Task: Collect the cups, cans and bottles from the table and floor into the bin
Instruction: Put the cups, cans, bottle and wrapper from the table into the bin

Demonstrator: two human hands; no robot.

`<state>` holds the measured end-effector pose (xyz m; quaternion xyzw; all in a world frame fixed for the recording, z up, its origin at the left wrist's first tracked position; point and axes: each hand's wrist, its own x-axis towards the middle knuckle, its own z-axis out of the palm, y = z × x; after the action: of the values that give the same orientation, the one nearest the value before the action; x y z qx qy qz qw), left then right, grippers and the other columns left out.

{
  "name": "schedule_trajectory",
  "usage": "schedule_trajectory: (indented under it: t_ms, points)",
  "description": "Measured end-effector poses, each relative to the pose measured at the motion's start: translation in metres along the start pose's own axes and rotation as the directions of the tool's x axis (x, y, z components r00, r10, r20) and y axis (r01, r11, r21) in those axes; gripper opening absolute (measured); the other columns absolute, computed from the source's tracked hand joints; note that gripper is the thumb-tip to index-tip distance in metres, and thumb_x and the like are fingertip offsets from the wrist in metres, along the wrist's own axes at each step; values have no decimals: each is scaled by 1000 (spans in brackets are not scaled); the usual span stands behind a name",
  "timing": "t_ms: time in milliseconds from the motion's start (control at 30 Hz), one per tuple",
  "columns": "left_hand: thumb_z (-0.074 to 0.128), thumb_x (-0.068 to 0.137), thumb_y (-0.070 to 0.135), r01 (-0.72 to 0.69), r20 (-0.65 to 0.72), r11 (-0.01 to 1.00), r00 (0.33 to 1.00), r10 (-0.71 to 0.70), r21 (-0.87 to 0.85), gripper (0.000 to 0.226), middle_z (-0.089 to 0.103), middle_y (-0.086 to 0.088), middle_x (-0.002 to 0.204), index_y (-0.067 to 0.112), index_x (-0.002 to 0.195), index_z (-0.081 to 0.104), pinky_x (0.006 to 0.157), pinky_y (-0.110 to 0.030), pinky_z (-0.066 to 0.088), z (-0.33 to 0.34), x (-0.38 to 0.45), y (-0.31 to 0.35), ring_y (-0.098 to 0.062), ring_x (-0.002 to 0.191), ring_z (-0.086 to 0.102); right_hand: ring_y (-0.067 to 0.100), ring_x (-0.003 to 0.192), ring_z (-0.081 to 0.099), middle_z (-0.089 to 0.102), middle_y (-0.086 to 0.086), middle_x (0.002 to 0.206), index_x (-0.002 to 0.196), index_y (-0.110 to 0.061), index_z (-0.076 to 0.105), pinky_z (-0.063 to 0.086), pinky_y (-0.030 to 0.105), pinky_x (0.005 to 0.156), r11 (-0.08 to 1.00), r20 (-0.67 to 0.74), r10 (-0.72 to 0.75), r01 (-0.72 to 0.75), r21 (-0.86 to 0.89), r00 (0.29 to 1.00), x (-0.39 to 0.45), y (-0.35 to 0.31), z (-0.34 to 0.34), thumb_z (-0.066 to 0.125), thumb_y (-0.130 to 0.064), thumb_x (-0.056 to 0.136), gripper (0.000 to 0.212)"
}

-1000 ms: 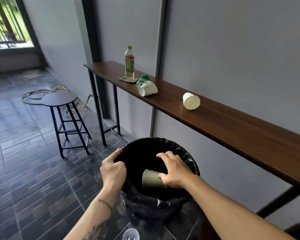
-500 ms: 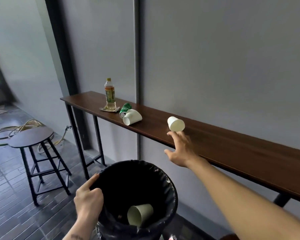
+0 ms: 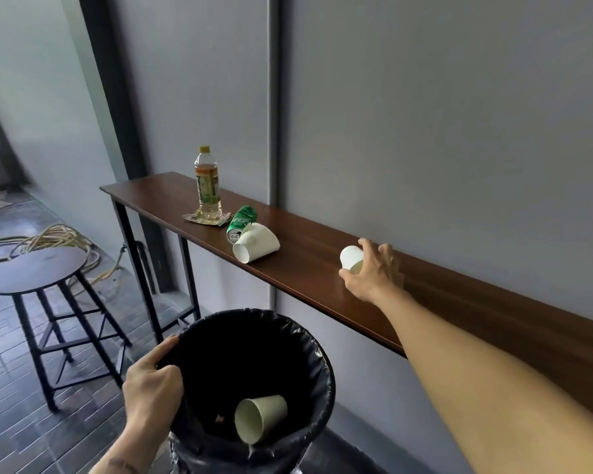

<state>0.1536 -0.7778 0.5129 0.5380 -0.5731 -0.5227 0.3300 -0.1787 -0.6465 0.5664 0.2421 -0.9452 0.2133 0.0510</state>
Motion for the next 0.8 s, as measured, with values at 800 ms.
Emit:
schedule_trajectory:
  t_ms: [800]
  points:
    - [40,73,-13,7,226,999,974,3,-45,72,67,18,78,23,127,72,41,-11,46,-26,140,14,-4,50,60,26,113,51,36,-3,127,126,-34,31,48,45,93,940,393,-340,298,166,854,-136,-183,140,66,-52,74,65]
